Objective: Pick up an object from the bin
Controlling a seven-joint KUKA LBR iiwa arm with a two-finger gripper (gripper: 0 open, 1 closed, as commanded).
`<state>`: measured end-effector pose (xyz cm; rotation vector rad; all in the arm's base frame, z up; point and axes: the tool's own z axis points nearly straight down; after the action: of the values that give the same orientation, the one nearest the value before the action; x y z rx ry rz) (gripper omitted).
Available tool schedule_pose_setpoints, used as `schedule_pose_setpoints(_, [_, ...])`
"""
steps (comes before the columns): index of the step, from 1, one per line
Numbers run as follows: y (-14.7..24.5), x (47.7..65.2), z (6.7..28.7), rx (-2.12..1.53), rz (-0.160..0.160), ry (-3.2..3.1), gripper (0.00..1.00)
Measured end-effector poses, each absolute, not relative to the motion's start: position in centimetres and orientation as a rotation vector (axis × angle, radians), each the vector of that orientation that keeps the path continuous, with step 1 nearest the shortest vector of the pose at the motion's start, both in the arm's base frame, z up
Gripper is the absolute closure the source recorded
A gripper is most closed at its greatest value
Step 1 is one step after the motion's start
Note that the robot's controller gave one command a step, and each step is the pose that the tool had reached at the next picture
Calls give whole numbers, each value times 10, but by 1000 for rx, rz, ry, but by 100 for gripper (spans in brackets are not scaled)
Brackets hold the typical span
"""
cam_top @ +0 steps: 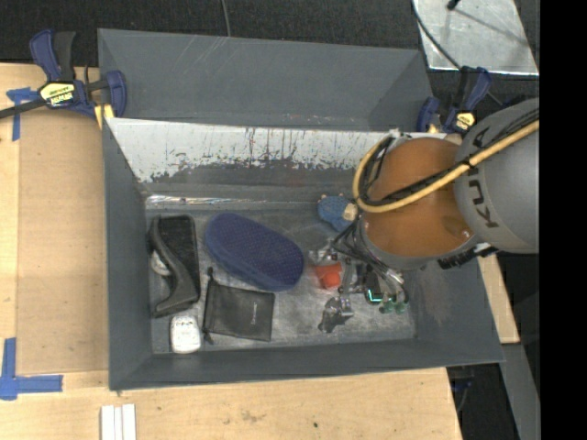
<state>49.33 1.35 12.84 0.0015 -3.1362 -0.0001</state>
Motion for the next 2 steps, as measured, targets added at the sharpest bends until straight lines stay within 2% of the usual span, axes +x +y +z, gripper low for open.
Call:
schedule_pose_setpoints(1, [-2,546,78,311,0,-3130,0])
schedule_pose_setpoints(2, [-2,549,81,310,1,-3140,100])
